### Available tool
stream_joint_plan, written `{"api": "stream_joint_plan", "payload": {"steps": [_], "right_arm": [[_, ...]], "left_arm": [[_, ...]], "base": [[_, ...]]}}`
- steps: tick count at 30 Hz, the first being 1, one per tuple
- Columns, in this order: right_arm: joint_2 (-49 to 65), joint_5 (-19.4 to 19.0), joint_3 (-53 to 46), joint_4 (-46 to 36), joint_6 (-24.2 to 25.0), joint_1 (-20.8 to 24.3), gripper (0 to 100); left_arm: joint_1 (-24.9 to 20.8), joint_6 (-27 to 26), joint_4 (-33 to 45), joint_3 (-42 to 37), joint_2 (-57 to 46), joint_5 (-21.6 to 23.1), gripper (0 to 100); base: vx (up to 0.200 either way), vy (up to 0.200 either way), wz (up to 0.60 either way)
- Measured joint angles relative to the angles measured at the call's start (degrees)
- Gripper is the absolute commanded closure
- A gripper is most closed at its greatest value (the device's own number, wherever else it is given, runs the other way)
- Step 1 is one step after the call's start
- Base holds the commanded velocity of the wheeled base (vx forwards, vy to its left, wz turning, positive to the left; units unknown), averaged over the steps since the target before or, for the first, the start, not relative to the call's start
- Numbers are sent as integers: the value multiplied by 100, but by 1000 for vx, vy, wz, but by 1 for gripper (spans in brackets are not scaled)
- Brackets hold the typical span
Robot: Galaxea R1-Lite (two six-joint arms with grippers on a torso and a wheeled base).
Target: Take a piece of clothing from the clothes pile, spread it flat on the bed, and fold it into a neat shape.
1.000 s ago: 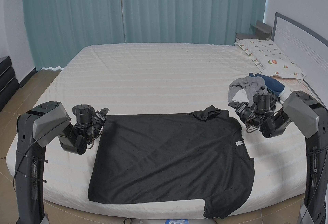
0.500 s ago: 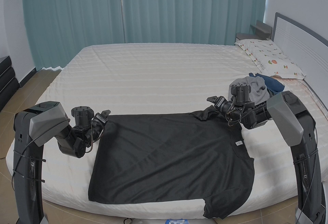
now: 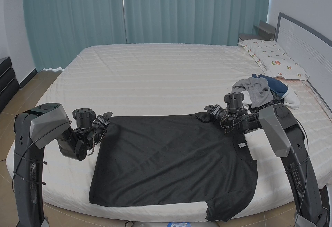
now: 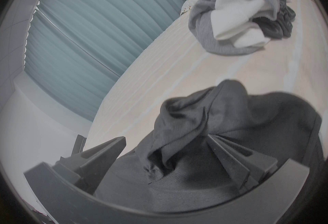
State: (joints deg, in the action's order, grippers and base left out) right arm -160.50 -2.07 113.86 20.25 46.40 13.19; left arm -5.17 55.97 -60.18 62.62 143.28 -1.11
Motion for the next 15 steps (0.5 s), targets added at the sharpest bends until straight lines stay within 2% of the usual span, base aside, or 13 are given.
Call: {"api": "stream_joint_plan", "payload": {"steps": [10, 15], "right_arm": [[-179, -4, 69, 413, -157, 50, 100], [-171, -77, 77, 1240, -261, 34, 100]], "left_arm": [[-4, -9, 0, 9, 0, -6, 0], [0, -11, 0, 11, 0, -9, 0]], "base": [[0, 0, 0], [0, 0, 0]]}}
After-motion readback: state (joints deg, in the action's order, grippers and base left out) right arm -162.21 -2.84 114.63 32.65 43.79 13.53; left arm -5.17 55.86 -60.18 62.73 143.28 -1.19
